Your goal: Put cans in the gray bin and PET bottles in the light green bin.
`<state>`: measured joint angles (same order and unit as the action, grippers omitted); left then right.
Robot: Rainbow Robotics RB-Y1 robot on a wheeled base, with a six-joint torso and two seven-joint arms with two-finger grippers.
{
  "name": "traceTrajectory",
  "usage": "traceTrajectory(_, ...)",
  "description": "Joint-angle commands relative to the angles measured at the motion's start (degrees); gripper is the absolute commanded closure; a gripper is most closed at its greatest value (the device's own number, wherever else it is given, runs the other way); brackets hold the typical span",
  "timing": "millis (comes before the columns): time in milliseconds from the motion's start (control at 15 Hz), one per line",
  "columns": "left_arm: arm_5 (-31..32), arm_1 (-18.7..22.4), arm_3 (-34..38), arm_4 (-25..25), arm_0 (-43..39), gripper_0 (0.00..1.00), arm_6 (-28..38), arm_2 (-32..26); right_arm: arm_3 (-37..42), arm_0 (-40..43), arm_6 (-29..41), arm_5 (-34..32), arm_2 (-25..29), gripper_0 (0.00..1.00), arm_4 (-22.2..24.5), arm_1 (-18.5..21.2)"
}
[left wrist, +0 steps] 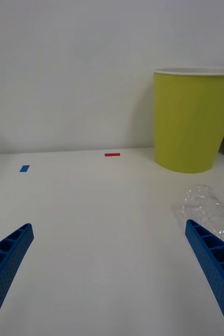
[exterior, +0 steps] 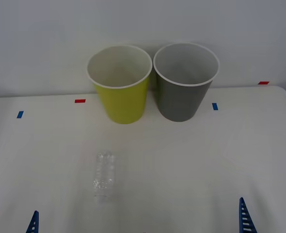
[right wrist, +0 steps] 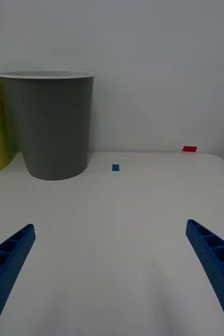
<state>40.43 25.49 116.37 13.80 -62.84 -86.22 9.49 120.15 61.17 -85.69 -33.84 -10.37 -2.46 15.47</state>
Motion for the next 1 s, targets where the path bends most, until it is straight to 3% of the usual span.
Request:
traceTrajectory(67, 0.0, 0.0, 0.0, 0.0, 0.0, 0.0, 0.0, 0.0, 0.0, 0.0, 0.0, 0.0, 0.0, 0.0, 0.0, 0.0)
traceTrajectory(267, -0.9, -0.3, -2.3, 0.0, 1.6, 0.0, 0.0, 1.2, 0.0, 0.0, 0.0, 0.0, 0.0, 0.0, 0.0, 0.0)
traceTrajectory(533, 3.6, 1.9, -5.4, -0.1, 3.4, 0.0, 0.2, 1.2, 0.0, 0.0, 0.0, 0.0, 0.0, 0.0, 0.0, 0.0)
traceTrajectory(1000, 2.5, 12.8, -5.6, 0.4, 9.4, 0.0, -0.4, 4.5, 0.0, 0.0, 0.0, 0.0, 0.0, 0.0, 0.0, 0.0)
